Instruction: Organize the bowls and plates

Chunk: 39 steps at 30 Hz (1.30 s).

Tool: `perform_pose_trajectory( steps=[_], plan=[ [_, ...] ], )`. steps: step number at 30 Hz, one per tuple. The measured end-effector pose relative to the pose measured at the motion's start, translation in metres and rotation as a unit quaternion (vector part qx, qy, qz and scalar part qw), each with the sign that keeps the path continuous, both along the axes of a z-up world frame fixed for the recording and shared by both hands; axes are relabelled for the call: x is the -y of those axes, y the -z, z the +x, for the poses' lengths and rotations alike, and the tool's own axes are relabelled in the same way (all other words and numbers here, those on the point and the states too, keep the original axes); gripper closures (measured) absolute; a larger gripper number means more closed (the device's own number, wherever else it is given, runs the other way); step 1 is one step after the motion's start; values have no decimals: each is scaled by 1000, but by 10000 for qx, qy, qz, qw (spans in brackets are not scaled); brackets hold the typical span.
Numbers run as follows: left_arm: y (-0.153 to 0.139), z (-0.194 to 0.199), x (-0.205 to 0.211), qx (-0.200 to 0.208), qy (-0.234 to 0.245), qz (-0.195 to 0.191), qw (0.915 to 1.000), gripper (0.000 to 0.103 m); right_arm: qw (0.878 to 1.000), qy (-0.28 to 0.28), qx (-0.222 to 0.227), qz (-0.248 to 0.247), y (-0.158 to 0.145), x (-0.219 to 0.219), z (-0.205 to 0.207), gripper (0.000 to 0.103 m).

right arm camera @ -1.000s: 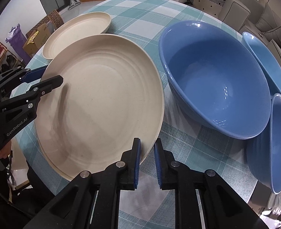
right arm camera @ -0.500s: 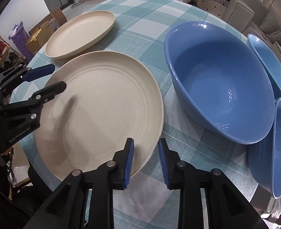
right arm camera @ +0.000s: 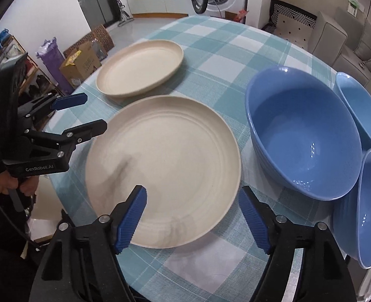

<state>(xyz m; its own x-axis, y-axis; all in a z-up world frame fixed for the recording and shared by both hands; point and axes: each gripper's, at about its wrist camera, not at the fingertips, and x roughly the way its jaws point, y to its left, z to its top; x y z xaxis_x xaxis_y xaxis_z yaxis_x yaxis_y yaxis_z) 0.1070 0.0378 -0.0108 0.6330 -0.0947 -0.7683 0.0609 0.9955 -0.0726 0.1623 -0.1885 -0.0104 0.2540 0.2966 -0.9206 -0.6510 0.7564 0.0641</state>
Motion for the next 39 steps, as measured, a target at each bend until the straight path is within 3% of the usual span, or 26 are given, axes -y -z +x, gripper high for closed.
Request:
perform_pose_trajectory(
  steps=[2, 4, 9, 23, 39],
  plan=[
    [-5, -3, -6, 43, -34, -42, 10000, 14, 9999, -9, 54, 131, -9, -1, -3, 21],
    [-10, -6, -14, 117, -162, -112, 9997, 0, 9997, -7, 116, 236, -18, -1, -4, 17],
    [-22, -11, -32, 274, -364, -229, 9987, 0, 9981, 6, 324, 516, -44, -5, -3, 3],
    [-44, -12, -71, 505, -915, -120, 9945, 0, 9951, 192, 384, 889, -79, -32, 26, 1],
    [-35, 13, -111, 405, -1415, -288, 9887, 0, 9952, 215, 266, 920, -73, -90, 75, 1]
  ],
)
